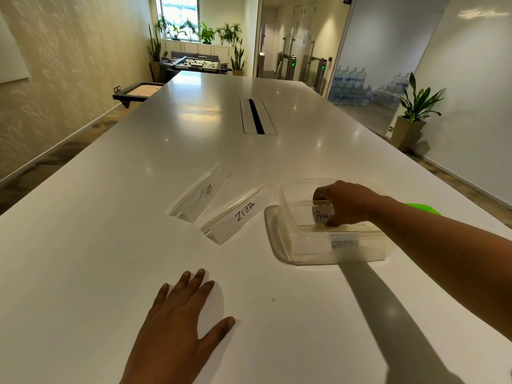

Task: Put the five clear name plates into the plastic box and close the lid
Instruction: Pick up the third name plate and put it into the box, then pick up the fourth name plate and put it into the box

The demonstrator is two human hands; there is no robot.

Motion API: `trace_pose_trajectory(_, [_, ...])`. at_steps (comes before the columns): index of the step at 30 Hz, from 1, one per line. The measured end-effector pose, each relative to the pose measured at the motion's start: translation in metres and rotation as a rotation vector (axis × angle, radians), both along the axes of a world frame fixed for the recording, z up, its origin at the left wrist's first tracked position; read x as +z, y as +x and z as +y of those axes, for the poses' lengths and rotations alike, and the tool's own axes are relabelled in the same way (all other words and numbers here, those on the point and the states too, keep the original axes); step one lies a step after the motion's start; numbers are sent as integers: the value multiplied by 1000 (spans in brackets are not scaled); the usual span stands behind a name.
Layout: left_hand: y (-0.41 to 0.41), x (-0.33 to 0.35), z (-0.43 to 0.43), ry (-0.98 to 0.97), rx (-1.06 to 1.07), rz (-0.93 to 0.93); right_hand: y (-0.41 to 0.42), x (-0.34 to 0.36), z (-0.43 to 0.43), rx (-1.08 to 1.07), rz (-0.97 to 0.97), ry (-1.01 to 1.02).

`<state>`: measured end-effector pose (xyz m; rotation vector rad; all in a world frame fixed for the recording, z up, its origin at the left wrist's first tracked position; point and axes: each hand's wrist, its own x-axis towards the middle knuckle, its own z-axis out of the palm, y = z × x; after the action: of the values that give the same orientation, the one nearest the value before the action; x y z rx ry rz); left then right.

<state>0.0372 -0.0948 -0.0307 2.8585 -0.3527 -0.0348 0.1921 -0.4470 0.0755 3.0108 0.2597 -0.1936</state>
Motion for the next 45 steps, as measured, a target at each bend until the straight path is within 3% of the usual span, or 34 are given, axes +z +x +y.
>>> trace_pose_trajectory(5, [-1, 2, -1, -21, 0, -7, 0, 1, -1, 34, -1, 85])
trace_pose_trajectory(11, [-3, 1, 0, -53, -2, -32, -23, 22, 10, 73, -172, 287])
trace_pose_trajectory(17, [-6, -1, 1, -114, -6, -58, -112, 22, 48, 132, -420, 511])
trace_pose_trajectory(23, [-7, -8, 4, -117, -10, -102, -180, -34, 83, 135, -374, 715])
trace_pose_trajectory(31, [-9, -11, 5, -120, -38, -120, -189, -94, 98, -26, -295, 602])
trace_pose_trajectory(45, [-8, -14, 10, -123, -92, -80, -185, -104, 103, -28, -289, 467])
